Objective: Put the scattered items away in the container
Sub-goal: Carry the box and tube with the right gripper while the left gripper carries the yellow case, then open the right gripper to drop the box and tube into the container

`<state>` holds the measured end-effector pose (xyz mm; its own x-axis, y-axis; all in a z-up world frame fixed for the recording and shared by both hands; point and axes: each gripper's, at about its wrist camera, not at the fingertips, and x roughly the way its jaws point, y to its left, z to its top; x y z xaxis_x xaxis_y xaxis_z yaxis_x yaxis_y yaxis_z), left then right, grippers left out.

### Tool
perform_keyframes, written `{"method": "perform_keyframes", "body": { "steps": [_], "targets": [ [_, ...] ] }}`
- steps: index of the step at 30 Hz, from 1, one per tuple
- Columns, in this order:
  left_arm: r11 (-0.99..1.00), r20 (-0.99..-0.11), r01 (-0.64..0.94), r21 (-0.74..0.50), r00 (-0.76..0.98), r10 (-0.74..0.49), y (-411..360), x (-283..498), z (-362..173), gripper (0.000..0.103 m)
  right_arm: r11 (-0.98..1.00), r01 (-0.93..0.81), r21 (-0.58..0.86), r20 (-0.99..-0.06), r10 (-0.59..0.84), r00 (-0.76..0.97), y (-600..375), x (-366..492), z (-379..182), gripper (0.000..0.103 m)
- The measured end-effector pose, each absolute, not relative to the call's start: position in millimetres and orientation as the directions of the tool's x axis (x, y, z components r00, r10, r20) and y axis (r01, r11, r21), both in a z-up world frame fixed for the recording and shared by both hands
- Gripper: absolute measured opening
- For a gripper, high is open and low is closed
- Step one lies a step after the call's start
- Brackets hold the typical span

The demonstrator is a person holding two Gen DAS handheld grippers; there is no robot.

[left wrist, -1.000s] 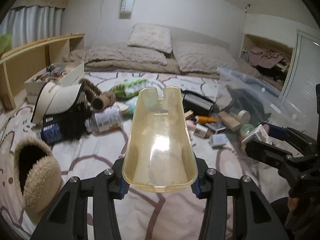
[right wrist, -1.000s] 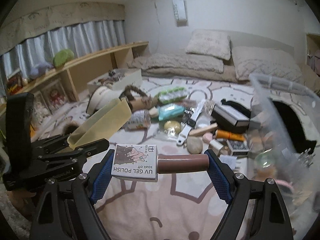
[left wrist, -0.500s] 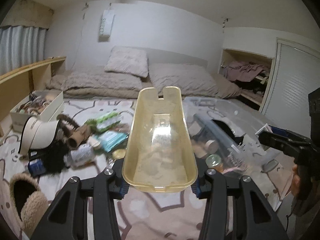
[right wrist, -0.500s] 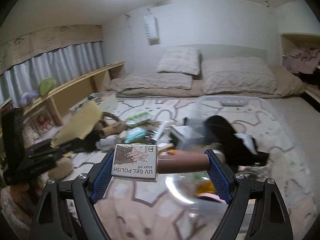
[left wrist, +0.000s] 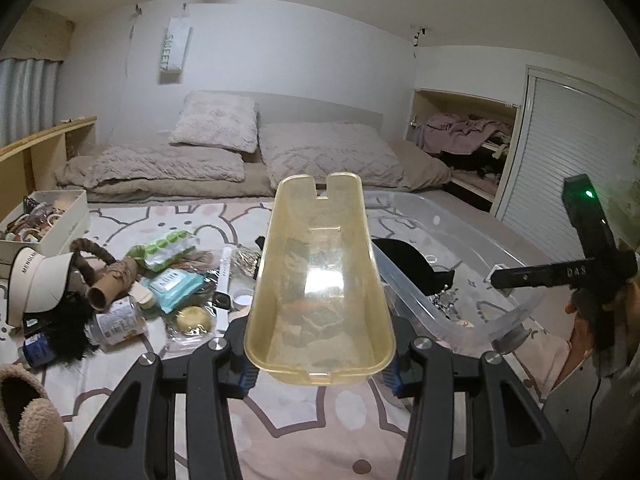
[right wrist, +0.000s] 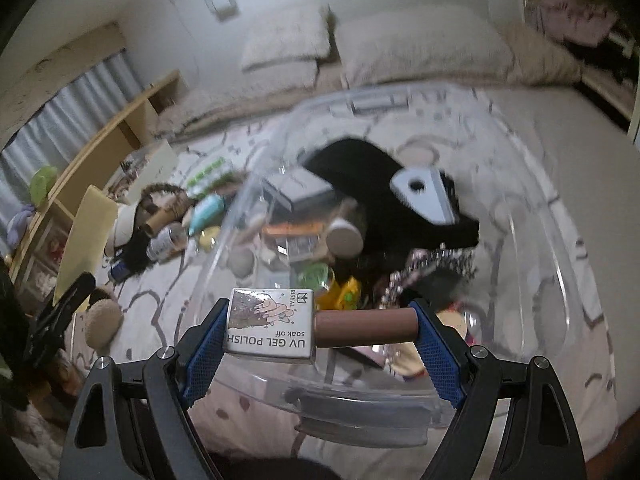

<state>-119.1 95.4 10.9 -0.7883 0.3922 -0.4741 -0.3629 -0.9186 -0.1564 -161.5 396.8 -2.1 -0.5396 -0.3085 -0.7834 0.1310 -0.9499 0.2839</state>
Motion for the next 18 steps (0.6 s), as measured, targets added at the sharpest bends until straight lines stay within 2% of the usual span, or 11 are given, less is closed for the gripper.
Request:
{"method": "perform_keyframes", "body": {
  "steps": [10, 18],
  "targets": [
    [-0.909, -0.481, -0.383, -0.166, -0.773, 0.414, 101, -123, 7, 0.048, -0.952, 0.059, 0.301, -0.925, -0.306, -0.224, 386, -210, -35, 0.087],
    [-0.904, -0.481, -0.395, -0.166, -0.767, 0.424, 104, -126, 7, 0.048, -0.974, 0.047, 0.221, -0.975, -0.222, -0.018, 367, -232, -74, 0.087]
  ]
}}
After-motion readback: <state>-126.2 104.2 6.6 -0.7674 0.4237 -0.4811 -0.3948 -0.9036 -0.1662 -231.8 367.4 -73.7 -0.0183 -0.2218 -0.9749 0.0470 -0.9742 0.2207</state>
